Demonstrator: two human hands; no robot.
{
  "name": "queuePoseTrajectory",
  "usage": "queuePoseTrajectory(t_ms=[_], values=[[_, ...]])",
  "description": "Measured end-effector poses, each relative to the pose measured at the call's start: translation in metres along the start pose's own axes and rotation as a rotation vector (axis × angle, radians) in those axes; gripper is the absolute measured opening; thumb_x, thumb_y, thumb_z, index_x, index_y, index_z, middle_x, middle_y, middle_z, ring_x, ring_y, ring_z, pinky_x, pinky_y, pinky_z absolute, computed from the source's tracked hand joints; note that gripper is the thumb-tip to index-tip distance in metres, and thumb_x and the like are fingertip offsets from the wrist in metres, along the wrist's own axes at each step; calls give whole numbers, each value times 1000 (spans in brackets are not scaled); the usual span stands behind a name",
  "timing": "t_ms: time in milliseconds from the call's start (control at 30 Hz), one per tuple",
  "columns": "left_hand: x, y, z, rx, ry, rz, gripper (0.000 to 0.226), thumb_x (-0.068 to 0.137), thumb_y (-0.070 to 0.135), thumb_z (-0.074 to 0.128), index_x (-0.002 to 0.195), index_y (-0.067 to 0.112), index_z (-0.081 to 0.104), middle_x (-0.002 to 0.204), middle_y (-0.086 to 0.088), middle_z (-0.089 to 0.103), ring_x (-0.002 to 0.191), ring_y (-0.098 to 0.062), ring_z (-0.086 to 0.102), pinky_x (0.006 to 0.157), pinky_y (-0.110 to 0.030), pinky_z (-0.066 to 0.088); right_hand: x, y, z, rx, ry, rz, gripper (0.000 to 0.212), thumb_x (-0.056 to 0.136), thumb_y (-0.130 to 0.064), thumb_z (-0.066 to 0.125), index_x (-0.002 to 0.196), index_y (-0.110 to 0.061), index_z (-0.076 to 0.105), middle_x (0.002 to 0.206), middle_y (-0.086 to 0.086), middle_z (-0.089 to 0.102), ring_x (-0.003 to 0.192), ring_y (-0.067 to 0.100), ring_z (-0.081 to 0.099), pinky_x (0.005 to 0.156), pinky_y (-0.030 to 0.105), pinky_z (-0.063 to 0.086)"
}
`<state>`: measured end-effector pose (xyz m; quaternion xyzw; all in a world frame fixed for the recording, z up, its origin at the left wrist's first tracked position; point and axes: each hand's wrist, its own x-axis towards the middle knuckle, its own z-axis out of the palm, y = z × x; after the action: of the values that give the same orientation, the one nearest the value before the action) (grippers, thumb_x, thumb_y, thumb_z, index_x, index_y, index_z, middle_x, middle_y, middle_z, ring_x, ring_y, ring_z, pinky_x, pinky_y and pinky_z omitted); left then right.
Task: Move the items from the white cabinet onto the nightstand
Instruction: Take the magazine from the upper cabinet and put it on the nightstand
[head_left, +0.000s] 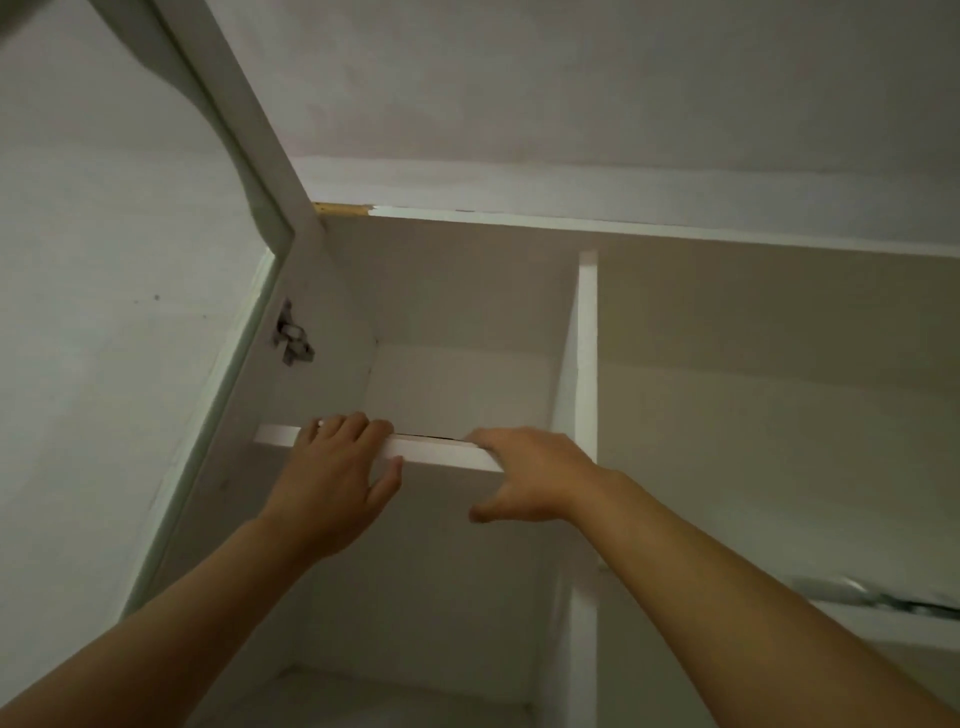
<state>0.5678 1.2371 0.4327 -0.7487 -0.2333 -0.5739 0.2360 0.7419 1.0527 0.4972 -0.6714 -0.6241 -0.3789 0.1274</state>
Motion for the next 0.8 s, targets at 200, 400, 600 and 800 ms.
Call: queuePoseTrajectory(t_ms=[200,400,600,800], values=[[-1,6,3,8,64,-26,43,98,54,33,119,26,57,105,5,54,95,-17,48,92,-40,41,0,4,8,-36,74,-50,65,70,-56,77,129,-43,53,109,-15,66,94,15,60,77,34,46],[-1,14,-7,31,37,-68,48,96,55,32,120,24,59,108,5,56,100,-20,51,96,-41,42,-3,5,7,31,102,-51,57,69,-54,75,121,-39,59,99,-12,67,88,16,61,71,31,45],[-7,28,-28,84,-1,-98,54,93,59,31,124,23,58,114,1,57,107,-25,53,93,-44,45,-14,6,2,113,127,-40,60,72,-46,76,129,-37,58,104,-6,68,89,18,61,78,34,54],[-22,38,-56,130,-26,-62,56,95,58,27,130,25,55,119,2,56,110,-22,52,95,-41,39,-29,9,7,141,211,-92,75,70,-41,74,143,-39,54,127,-13,67,110,15,64,93,33,54]])
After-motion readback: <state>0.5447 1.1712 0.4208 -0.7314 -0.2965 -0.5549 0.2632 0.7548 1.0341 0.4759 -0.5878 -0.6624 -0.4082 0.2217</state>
